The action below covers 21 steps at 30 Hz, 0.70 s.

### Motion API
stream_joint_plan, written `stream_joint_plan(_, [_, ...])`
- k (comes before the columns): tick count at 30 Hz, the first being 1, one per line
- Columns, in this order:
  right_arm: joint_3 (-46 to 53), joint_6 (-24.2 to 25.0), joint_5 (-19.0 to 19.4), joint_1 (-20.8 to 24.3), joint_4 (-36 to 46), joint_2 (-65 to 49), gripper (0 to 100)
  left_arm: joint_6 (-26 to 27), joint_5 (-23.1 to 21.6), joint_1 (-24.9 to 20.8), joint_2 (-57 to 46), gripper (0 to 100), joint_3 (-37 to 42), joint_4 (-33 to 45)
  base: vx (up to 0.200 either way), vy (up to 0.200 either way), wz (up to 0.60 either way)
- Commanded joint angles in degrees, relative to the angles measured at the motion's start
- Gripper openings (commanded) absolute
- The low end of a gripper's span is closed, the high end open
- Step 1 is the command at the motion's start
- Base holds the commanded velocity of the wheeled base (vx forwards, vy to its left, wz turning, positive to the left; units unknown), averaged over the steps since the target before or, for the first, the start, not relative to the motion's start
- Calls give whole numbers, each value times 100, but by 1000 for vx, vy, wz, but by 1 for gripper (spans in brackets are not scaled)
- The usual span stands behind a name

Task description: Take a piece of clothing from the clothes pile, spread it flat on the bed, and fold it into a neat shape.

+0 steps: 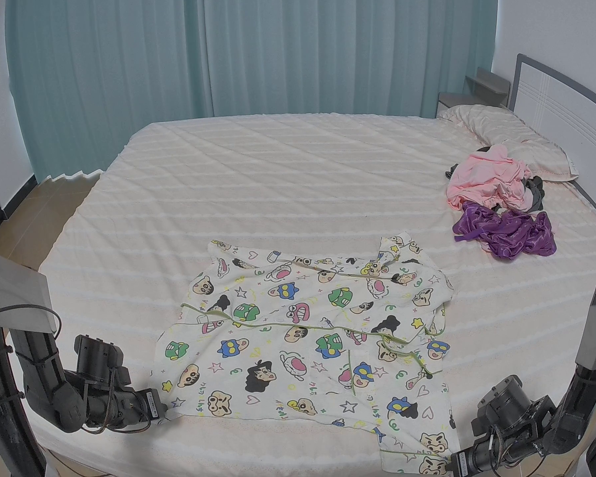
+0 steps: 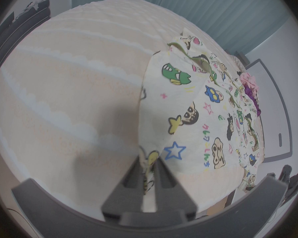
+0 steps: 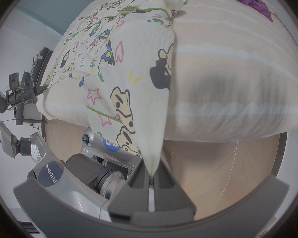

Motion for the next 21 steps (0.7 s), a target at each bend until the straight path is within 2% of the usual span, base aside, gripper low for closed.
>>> stream_joint_plan(1, [92,1,-5,2,39,-13,0,10,16,-32,-18,0,228,-3,0,0,0])
stream_joint_plan(14, [92,-17,-128,-16,496,-66,0,397,95,-49,-360,0,887,85,0,0,0])
stream_joint_plan(21, [92,-43,-295,-16,786,-74,0,458,139,-243,-1143,0,887,1114,0,0,0])
